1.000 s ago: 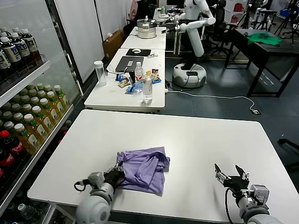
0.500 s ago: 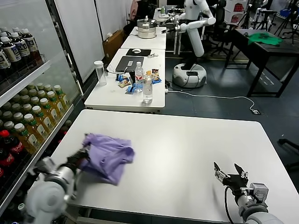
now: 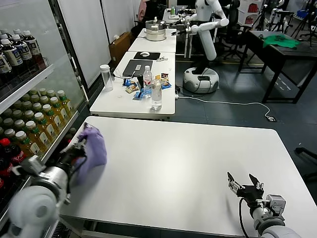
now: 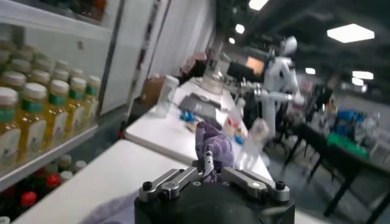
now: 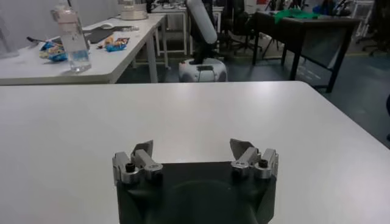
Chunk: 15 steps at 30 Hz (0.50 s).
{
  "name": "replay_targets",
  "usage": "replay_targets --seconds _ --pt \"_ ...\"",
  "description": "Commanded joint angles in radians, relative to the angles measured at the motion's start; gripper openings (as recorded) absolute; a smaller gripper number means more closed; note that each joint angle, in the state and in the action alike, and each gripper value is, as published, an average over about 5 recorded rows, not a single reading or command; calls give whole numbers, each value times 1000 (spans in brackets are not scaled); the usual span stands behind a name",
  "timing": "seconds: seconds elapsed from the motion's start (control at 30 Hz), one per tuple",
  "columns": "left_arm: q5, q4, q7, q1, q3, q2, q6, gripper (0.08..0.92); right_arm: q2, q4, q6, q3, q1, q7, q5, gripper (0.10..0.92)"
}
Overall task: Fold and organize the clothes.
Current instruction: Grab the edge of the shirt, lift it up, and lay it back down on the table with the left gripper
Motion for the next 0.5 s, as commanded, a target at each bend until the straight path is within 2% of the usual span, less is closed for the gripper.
replay_targets --seconds 0.03,0.27,0.5 --pt "730 -25 1 60 423 -153 2 115 1 -7 3 4 4 0 1 823" --pt "1027 -50 -12 186 612 -237 1 115 3 -5 3 7 9 -2 2 823" --pt "975 -38 48 198 681 -272 -52 136 -4 -1 7 4 21 -20 -1 823"
